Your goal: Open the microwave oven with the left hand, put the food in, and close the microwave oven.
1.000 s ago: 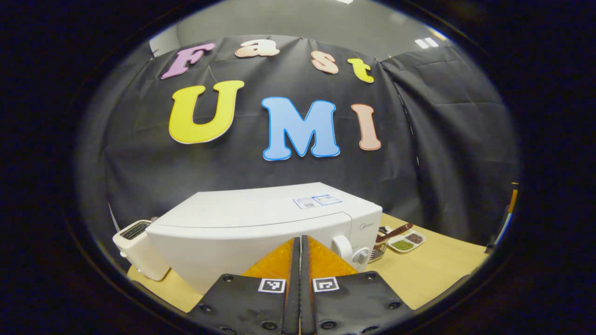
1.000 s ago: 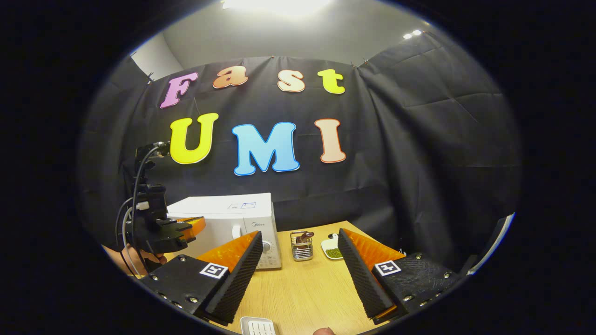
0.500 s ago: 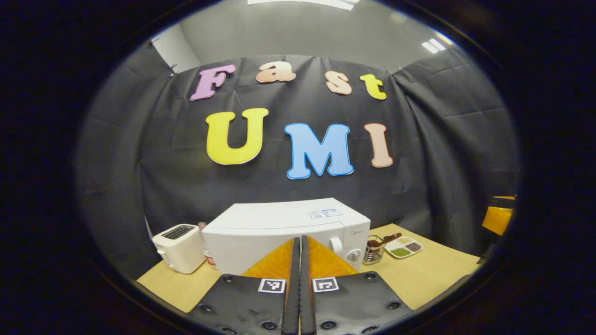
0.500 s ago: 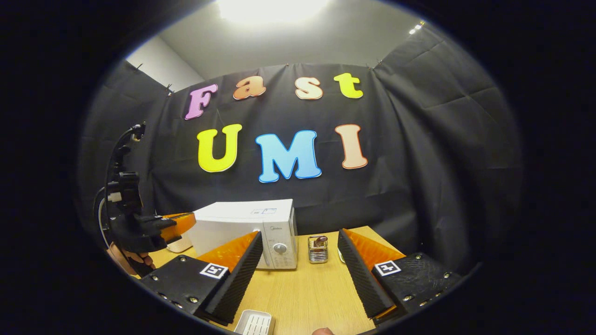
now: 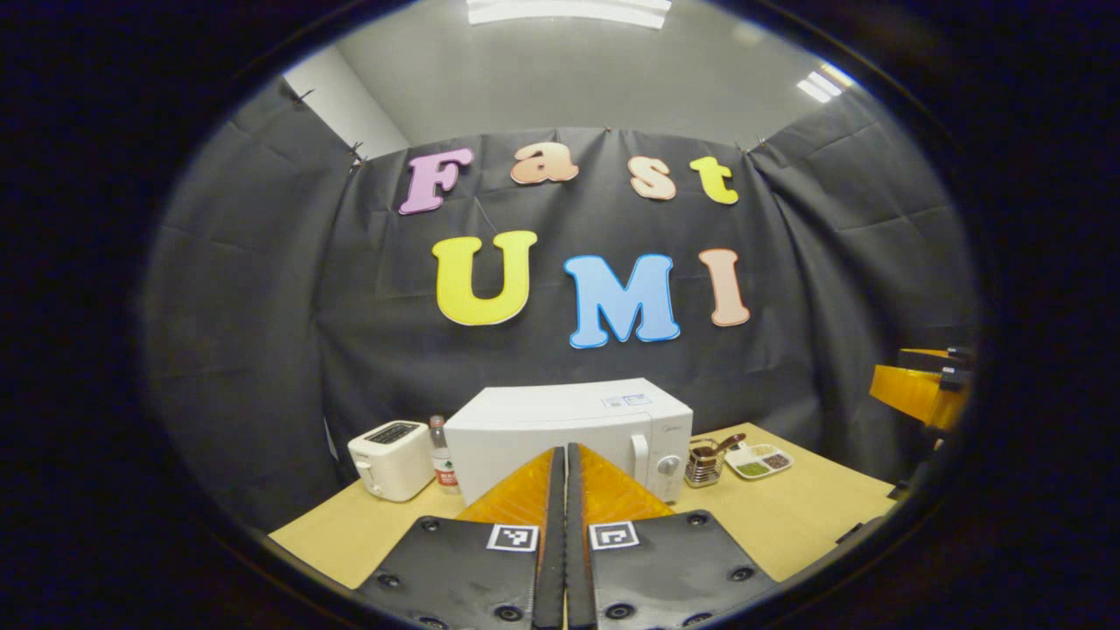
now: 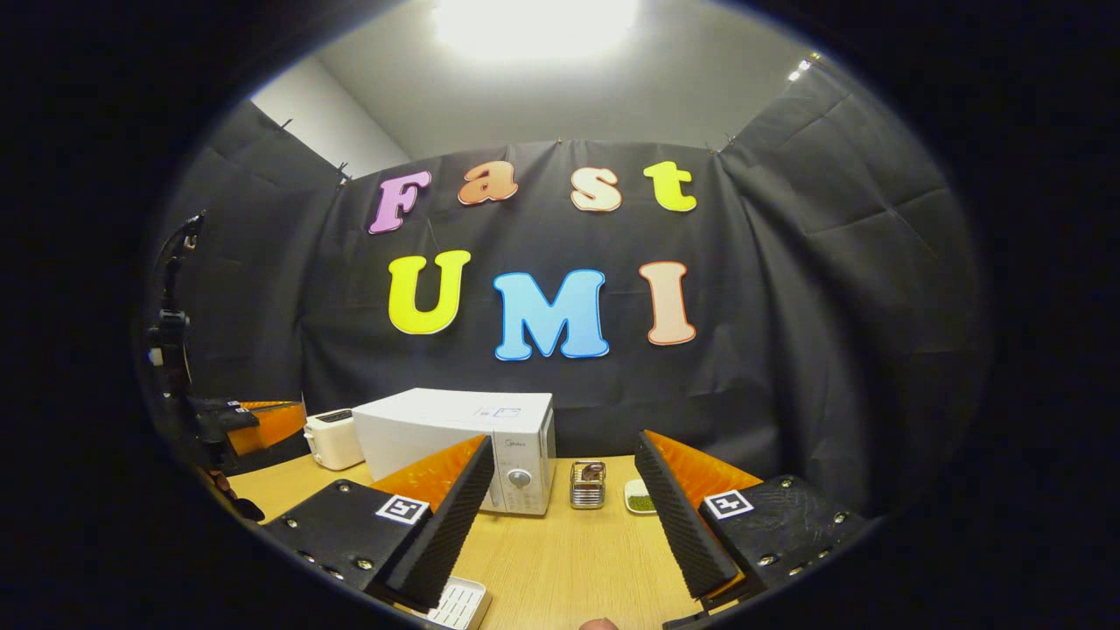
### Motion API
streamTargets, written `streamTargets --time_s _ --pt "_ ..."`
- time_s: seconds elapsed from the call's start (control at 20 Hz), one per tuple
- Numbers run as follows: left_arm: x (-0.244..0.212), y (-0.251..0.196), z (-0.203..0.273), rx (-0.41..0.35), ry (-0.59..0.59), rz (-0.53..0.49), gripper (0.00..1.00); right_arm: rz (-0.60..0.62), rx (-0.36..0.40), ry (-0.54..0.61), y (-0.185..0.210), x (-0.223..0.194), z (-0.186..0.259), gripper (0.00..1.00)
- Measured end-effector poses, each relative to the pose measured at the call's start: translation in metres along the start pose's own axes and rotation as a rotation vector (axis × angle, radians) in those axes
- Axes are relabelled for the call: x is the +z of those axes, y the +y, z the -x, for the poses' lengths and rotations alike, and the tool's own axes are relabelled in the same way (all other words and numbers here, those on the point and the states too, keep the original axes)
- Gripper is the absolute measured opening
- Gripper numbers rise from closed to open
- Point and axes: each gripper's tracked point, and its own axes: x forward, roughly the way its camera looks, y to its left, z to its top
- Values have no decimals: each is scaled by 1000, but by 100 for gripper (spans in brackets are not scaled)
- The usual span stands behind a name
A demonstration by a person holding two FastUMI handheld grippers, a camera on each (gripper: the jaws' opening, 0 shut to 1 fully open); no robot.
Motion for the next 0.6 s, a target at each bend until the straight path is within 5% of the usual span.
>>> streamTargets --time_s 0.2,0.45,0.6 --pt "-4 22 16 24 19 9 12 -2 17 8 19 2 1 99" --pt "5 51 22 48 -13 -10 89 11 20 -7 45 2 -1 99" --pt "13 64 25 51 -41 -4 97 8 16 -17 56 7 1 99"
